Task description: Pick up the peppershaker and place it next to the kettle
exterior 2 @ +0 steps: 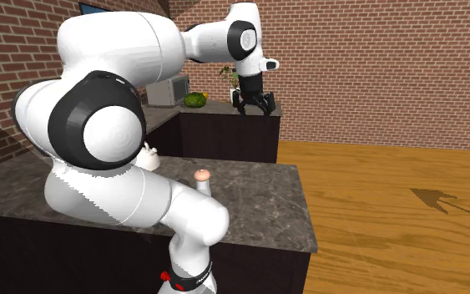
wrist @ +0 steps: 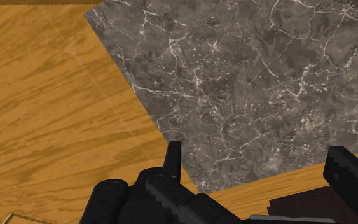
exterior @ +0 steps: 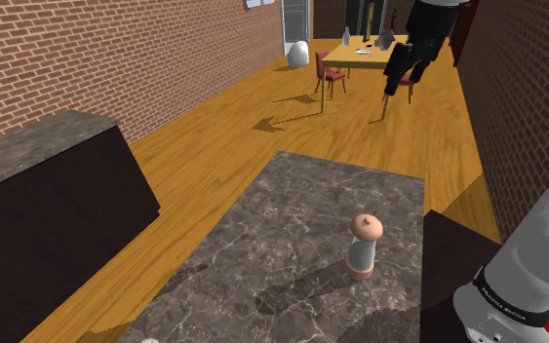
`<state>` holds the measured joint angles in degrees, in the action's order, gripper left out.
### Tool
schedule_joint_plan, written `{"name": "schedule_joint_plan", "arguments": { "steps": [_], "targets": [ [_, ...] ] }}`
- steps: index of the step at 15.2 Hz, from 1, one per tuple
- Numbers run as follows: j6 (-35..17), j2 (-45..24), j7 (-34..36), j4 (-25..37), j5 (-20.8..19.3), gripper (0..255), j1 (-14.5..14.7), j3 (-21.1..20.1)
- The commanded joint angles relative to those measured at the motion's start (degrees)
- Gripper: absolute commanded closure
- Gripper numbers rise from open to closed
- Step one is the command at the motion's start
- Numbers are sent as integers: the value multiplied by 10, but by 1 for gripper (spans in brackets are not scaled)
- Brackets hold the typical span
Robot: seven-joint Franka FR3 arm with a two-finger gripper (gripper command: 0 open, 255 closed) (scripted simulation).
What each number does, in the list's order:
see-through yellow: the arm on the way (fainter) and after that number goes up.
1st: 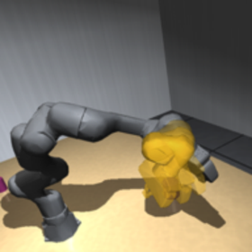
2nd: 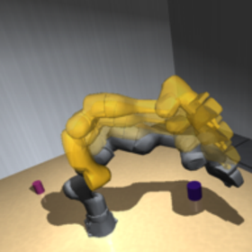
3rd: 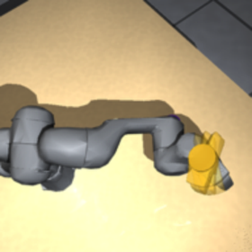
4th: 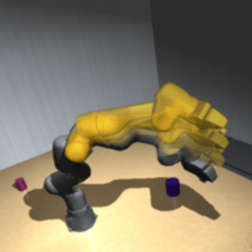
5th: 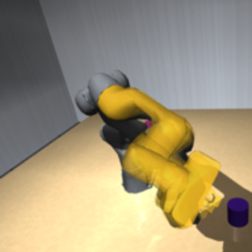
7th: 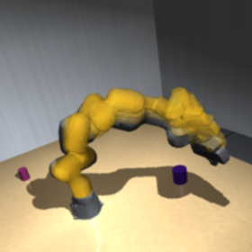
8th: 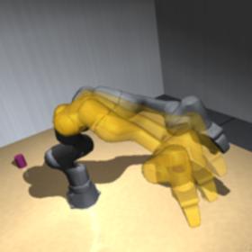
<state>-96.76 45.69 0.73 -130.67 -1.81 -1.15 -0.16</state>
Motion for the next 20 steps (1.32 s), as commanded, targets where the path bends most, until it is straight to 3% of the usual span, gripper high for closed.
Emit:
{"name": "schedule_joint_plan", "arguments": {
  "steps": [1,11,20],
  "targets": [
    [0,0,0,0,0,0,0,0],
    [-63,69,54,-162,58,0,51,-75],
    [-129,94,112,-275,137,0,124,-161]
  ]
}}
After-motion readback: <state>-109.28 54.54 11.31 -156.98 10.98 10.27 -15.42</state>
